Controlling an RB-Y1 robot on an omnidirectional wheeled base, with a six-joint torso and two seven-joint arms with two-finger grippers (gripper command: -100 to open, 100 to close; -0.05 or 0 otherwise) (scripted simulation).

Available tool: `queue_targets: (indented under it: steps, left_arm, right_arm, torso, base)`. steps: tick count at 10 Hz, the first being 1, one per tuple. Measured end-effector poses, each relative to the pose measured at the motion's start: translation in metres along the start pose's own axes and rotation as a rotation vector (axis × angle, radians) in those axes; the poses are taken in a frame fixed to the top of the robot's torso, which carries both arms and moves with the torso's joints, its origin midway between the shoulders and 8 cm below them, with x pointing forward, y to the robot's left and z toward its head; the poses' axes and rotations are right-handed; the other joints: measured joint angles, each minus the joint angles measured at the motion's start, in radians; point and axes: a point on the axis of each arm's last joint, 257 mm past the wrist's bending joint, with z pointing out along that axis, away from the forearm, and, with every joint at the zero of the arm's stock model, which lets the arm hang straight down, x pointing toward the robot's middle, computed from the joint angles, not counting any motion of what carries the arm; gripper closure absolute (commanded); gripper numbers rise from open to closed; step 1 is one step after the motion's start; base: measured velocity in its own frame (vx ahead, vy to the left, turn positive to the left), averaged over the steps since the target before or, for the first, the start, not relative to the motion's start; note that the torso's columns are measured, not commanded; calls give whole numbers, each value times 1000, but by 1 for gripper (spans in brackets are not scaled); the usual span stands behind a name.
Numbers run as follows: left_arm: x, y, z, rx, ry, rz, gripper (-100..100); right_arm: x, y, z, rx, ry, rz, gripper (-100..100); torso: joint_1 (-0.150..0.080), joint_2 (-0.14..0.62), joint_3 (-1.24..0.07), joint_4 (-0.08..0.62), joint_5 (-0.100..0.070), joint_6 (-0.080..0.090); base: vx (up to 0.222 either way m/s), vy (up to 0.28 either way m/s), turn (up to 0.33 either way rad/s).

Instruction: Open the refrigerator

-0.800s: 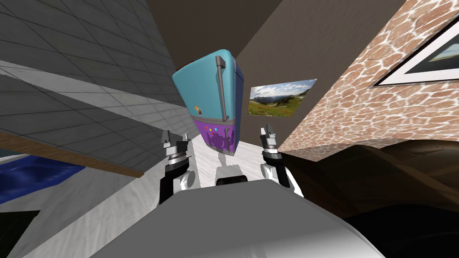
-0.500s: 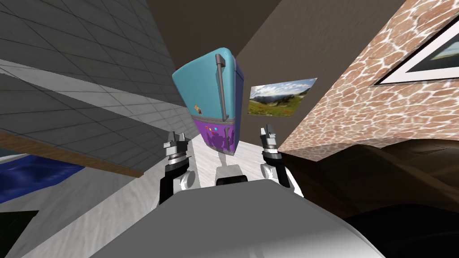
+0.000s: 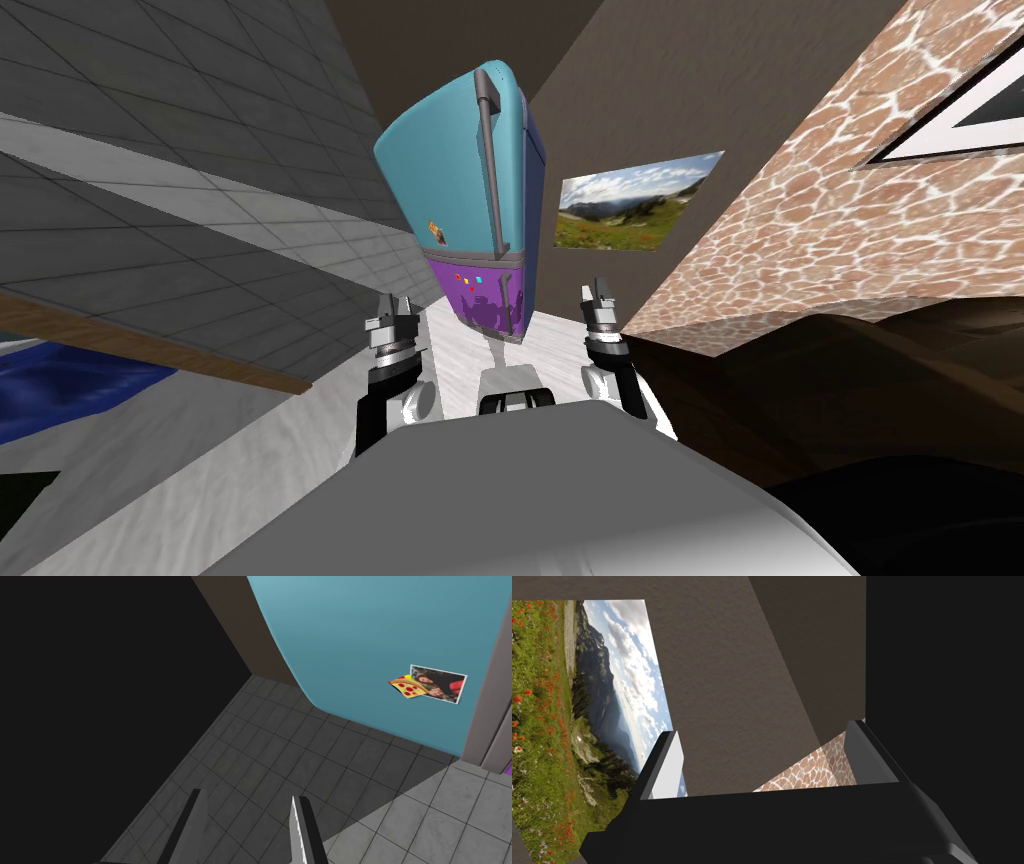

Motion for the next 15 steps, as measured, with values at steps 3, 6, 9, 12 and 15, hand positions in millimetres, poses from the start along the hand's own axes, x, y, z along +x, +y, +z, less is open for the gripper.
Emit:
queue_targets:
  steps: [3, 6, 9, 12, 15]
  left_arm:
    - [1, 0, 1, -1, 14, 6, -100]
    - [5, 5, 8, -14, 60, 32, -100]
    - [3, 11, 22, -35, 86, 57, -100]
    - [0, 16, 39, -57, 95, 81, -100]
    - [-2, 17, 54, -74, 94, 93, -100]
  right_arm:
    - [0, 0, 0, 1, 0, 0, 0]
    - [0, 0, 0, 1, 0, 0, 0]
    - [0, 0, 0, 1, 0, 0, 0]
    - [0, 0, 0, 1, 0, 0, 0]
    - [0, 0, 0, 1, 0, 0, 0]
  torso:
    - [-1, 180, -365, 180, 0, 0]
    - [-2, 192, -390, 193, -1, 0]
    - [0, 193, -390, 194, 0, 0]
    - [-2, 194, -390, 194, -1, 0]
    - [4, 196, -388, 195, 1, 0]
  base:
    - [20, -20, 41]
    - [76, -95, 108]
    - [119, -124, 149]
    - [131, -182, 193]
    - [81, -114, 140]
